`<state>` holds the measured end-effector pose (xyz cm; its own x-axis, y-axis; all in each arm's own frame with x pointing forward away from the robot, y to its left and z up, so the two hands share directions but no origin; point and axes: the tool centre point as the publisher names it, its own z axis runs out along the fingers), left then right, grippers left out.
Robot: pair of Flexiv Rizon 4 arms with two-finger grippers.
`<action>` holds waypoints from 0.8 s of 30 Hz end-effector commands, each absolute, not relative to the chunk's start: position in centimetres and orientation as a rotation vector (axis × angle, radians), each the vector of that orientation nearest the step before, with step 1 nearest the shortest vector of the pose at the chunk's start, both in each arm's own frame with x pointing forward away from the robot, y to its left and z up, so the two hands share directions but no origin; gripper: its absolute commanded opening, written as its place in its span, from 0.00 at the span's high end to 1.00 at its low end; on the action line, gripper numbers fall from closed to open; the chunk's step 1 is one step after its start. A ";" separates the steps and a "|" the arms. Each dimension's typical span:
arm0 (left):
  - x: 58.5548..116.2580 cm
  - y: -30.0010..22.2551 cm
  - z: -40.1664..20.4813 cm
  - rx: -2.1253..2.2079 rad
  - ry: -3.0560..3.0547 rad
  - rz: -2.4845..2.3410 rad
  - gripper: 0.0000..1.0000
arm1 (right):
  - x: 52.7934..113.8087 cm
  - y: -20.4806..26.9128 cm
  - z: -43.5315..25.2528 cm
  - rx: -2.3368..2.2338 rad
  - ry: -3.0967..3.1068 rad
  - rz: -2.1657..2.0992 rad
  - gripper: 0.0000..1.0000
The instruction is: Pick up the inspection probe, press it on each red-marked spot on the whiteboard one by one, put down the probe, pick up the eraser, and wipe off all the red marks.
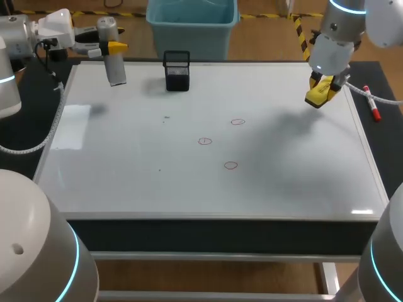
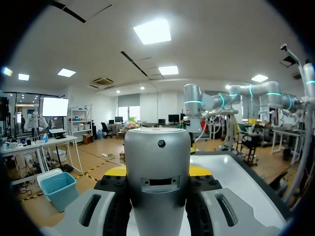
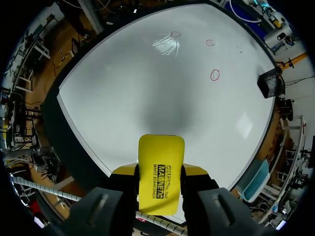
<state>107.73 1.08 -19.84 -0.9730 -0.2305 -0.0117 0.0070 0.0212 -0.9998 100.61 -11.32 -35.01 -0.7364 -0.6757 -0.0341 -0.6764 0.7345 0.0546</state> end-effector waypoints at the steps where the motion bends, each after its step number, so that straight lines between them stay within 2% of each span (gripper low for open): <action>1: 107.6 1.1 -19.8 -0.236 2.112 -2.071 1.00 | 100.5 -11.4 -34.9 -1.138 2.914 0.094 1.00; 12: 105.4 -3.8 -18.7 -0.113 2.147 -2.118 1.00 | 100.5 -11.4 -34.9 -1.138 2.914 0.094 1.00; 24: 101.8 -12.7 -20.6 0.024 2.183 -2.273 1.00 | 100.5 -11.4 -34.9 -1.138 2.914 0.094 1.00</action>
